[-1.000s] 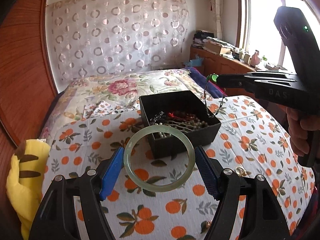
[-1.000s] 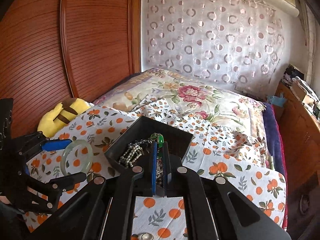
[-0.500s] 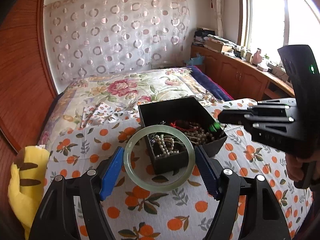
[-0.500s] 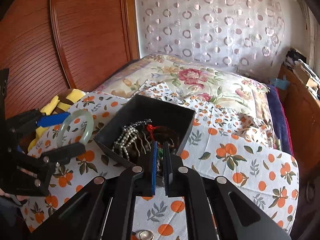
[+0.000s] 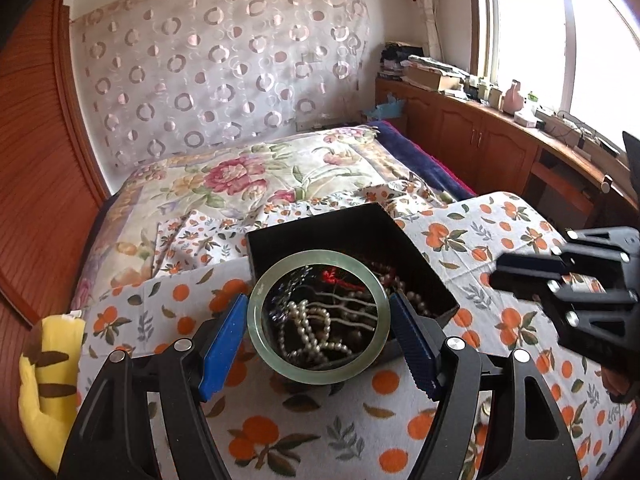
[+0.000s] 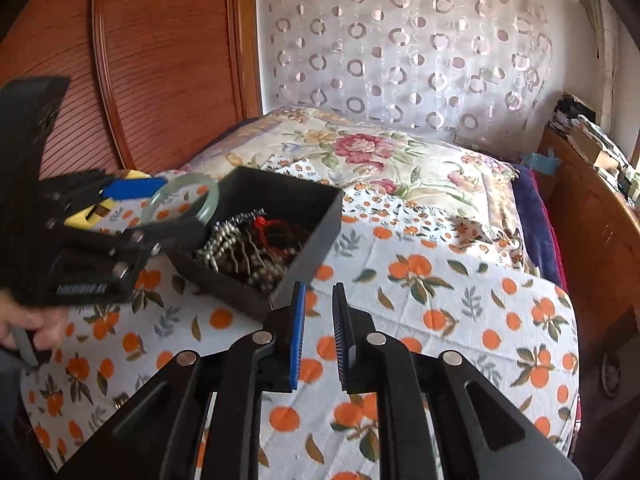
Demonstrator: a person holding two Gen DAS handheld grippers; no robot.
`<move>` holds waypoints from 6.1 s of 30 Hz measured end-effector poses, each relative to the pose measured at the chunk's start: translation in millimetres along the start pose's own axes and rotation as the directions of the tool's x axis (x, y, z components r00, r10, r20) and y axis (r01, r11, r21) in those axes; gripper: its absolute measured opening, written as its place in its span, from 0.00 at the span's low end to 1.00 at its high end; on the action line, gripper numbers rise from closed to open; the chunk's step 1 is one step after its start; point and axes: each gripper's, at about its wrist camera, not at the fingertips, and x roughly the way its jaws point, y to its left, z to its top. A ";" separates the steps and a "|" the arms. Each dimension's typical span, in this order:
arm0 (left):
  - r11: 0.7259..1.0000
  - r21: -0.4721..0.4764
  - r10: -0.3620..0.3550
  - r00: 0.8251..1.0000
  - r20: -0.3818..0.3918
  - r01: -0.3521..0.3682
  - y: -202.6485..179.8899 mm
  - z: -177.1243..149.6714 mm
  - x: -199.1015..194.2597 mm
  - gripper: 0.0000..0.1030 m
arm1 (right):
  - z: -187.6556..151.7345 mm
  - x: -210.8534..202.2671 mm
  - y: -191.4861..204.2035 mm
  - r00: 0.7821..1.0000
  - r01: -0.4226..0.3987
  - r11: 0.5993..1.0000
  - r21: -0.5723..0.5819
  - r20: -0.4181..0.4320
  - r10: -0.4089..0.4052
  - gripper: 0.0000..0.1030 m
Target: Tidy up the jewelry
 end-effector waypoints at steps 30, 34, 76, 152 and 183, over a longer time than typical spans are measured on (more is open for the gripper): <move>0.995 0.061 -0.079 0.996 -0.045 0.081 -22.9 -50.2 -32.9 0.74 | -84.7 -25.6 41.8 0.996 -0.079 0.995 -0.064 -0.041 0.077 0.25; 0.993 0.074 -0.085 0.994 -0.065 0.090 -25.5 -68.8 -39.6 0.74 | -88.7 -22.6 47.8 0.995 -0.084 0.993 -0.084 -0.065 0.078 0.25; 0.981 0.110 -0.145 0.979 -0.145 0.162 -53.4 -144.1 -64.6 0.14 | -92.4 -32.6 49.0 0.995 -0.088 0.992 -0.086 -0.060 0.084 0.08; 0.998 -0.058 -0.009 0.998 0.066 0.013 14.5 13.9 -12.7 0.41 | 16.2 10.8 16.5 0.998 -0.022 0.999 -0.030 0.054 0.024 0.28; 0.986 -0.128 0.128 0.982 0.138 -0.111 -2.4 -69.4 -128.4 0.92 | -48.3 -89.7 44.5 0.958 0.096 0.985 0.140 0.255 -0.130 0.98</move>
